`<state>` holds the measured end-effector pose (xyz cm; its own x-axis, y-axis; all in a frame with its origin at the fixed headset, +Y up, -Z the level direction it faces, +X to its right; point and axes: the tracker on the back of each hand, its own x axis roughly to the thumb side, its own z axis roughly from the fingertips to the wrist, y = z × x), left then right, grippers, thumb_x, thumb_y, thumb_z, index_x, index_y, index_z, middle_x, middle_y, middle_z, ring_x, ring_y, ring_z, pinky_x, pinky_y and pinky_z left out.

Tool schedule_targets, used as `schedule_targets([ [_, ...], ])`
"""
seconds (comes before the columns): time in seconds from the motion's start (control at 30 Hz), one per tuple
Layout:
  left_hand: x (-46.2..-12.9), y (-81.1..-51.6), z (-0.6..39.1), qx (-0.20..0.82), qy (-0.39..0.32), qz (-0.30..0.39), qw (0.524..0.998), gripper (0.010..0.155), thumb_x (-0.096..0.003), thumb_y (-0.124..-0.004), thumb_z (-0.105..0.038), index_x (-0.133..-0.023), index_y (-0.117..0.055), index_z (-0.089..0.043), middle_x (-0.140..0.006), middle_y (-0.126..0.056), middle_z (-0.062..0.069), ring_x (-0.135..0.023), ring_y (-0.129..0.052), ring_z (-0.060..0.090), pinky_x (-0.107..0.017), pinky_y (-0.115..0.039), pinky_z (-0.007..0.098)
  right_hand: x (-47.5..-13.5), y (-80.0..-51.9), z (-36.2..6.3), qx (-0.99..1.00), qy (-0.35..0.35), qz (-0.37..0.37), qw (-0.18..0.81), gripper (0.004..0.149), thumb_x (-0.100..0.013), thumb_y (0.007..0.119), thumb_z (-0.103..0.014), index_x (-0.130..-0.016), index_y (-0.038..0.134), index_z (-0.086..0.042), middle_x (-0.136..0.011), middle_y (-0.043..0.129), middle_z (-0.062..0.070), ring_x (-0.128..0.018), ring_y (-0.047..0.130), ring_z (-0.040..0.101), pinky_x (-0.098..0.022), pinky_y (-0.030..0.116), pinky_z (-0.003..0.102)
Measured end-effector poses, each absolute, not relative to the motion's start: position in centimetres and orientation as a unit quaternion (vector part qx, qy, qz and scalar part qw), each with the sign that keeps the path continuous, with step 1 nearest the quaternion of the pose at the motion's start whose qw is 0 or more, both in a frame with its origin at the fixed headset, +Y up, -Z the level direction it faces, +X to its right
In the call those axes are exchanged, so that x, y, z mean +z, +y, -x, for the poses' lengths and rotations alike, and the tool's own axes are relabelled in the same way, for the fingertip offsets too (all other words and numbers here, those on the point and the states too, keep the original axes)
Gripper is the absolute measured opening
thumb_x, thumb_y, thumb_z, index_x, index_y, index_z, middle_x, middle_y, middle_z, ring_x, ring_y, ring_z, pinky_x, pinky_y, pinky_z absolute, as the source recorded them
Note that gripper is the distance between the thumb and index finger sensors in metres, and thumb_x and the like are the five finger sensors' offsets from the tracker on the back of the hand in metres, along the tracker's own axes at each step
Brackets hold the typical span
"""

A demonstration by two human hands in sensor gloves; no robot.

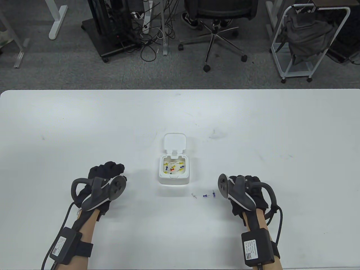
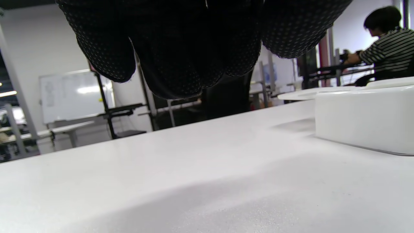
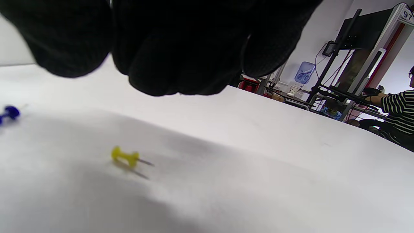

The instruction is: Press to open box and store push pins

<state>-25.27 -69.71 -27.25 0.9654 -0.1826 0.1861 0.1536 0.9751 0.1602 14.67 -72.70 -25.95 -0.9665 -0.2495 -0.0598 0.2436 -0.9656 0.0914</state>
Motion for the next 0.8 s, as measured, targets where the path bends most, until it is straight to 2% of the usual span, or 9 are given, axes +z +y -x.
schedule_targets([
  [0.5,-27.2,-69.8,25.4,-0.088,-0.096,-0.07,0.989,0.051,-0.0519,-0.07,-0.05,-0.098,-0.075,-0.031,-0.1,-0.083,-0.003,-0.077,-0.098,0.019,-0.074,-0.078,0.05,-26.1,-75.8,-15.2,-0.985,-0.074,-0.044,0.147,0.049,-0.034,0.083,-0.049,-0.08,0.075,-0.034,-0.074,0.095,-0.012,-0.069,0.098,0.017,-0.071,0.075,0.05],
  [0.8,-27.1,-69.8,25.4,-0.087,-0.097,-0.067,0.989,0.05,-0.0518,-0.07,-0.051,-0.098,-0.075,-0.032,-0.1,-0.083,-0.003,-0.077,-0.099,0.019,-0.074,-0.078,0.05,-26.0,-76.4,-14.2,-0.982,-0.052,-0.026,0.178,0.042,-0.035,0.081,-0.046,-0.074,0.078,-0.033,-0.066,0.097,-0.011,-0.058,0.101,0.017,-0.067,0.08,0.049],
])
